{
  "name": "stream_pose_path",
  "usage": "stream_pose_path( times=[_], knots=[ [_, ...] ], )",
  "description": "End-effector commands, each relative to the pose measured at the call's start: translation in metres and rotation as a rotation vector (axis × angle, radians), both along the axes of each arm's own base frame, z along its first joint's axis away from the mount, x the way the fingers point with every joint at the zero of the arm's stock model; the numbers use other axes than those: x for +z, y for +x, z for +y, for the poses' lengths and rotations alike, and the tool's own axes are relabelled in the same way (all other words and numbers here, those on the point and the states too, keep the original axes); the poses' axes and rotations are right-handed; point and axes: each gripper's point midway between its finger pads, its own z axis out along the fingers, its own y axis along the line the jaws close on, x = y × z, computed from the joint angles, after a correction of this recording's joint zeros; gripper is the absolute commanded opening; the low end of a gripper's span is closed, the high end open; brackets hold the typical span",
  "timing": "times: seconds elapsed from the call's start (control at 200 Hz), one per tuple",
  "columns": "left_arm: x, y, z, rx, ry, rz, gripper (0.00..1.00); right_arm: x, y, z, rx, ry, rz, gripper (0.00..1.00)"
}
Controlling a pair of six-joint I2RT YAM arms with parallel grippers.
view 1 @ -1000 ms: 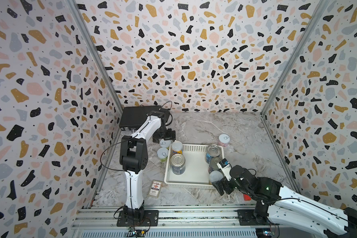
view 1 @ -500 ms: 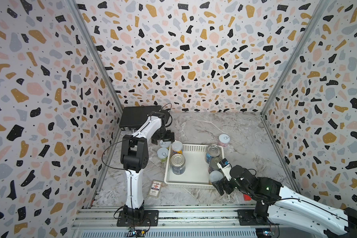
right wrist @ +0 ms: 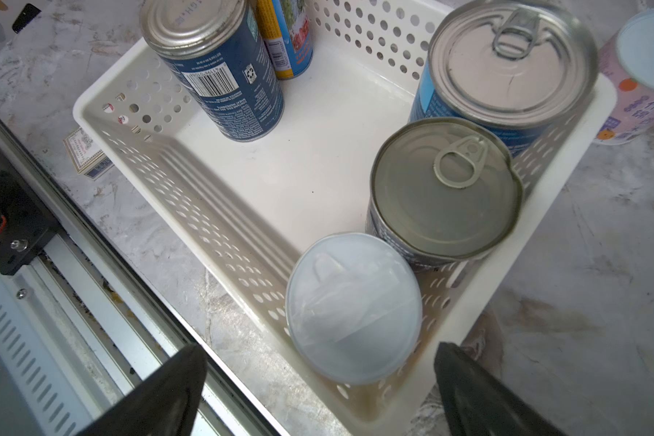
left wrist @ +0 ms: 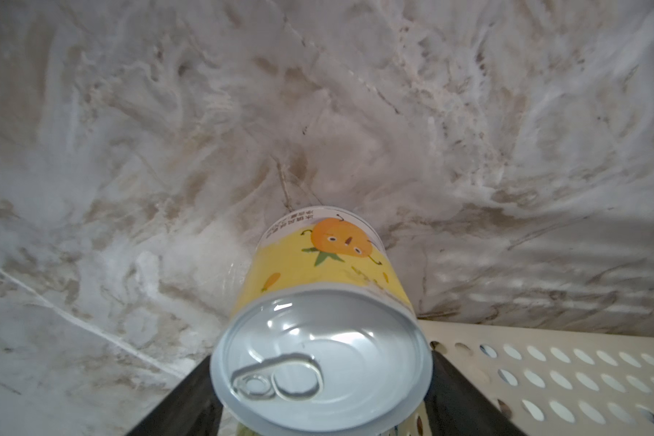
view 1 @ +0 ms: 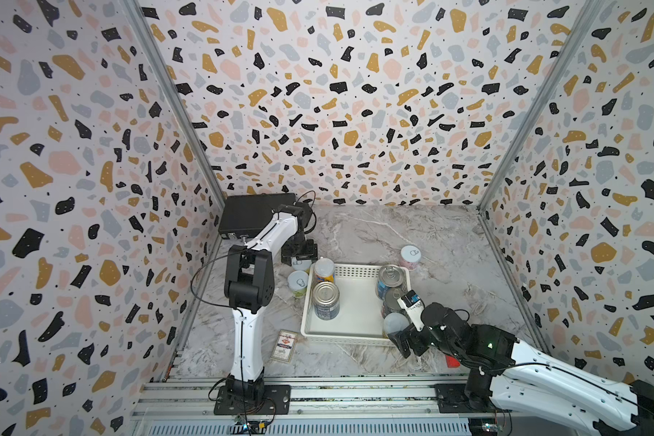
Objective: Put the canned food in the basket
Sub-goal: Pick up the canned food from the center of the board.
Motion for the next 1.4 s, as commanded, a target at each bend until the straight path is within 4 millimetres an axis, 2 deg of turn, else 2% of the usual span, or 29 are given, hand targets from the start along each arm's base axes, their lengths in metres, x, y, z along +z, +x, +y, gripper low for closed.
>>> stream_pose_path(
  times=[0.0, 0.13, 0.22, 0.481, 0.676, 0.796, 1.011, 1.166, 1.251, 1.396],
  knots=[
    [-0.004, -0.006, 0.004, -0.005, 0.018, 0.045, 0.74, 0.004, 0.002, -0.003, -0.019, 0.005, -0.009, 1.00],
    [0.000, -0.004, 0.009, 0.003, 0.036, 0.037, 0.62, 0.003, 0.002, -0.003, -0.019, 0.001, -0.007, 1.00],
    [0.012, -0.002, 0.016, 0.013, 0.055, 0.008, 0.56, 0.003, 0.002, -0.003, -0.020, 0.001, -0.008, 1.00],
    [0.080, 0.002, 0.034, 0.031, 0.085, -0.177, 0.51, 0.004, 0.003, -0.005, -0.027, -0.002, -0.013, 1.00],
    [0.113, -0.012, 0.039, 0.035, 0.048, -0.261, 0.50, 0.004, 0.003, -0.006, -0.030, -0.003, -0.017, 1.00],
    [0.131, -0.025, 0.041, 0.035, 0.040, -0.300, 0.50, 0.005, 0.003, -0.007, -0.036, -0.002, -0.020, 1.00],
    [0.175, -0.052, 0.036, -0.003, 0.036, -0.427, 0.50, 0.007, 0.005, -0.012, -0.052, -0.001, -0.036, 1.00],
    [0.204, -0.085, 0.016, -0.075, -0.020, -0.536, 0.50, 0.008, 0.006, -0.013, -0.061, -0.003, -0.042, 1.00],
    [0.212, -0.106, 0.009, -0.112, -0.037, -0.586, 0.50, 0.008, 0.006, -0.014, -0.065, -0.008, -0.044, 1.00],
    [0.210, -0.142, -0.006, -0.181, -0.073, -0.606, 0.51, 0.009, 0.008, -0.016, -0.073, -0.013, -0.051, 1.00]
  ],
)
